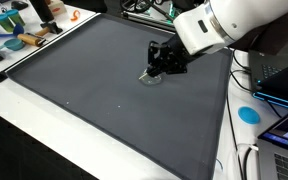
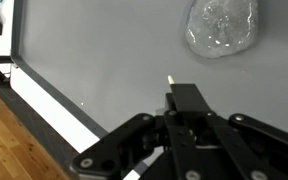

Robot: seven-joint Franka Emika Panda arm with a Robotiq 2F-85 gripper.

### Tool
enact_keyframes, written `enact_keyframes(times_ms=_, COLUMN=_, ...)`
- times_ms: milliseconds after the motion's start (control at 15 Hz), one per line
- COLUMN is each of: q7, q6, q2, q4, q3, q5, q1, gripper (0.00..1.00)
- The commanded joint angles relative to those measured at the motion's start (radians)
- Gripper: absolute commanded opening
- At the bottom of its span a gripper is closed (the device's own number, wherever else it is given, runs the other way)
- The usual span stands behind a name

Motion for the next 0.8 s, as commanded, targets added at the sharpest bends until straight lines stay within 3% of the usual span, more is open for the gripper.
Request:
enact_keyframes(times_ms=0, q7=-0.020, q6=0.012, q2=-0.027, q4=-0.013, q3=0.013, q5=0.080, q1=-0.042, gripper=0.03)
enact_keyframes(times_ms=733, q7=-0.043, q6=0.128, q2=-0.111, q4=-0.081, q3=0.010, q5=0.313, q1=-0.166, gripper=0.03)
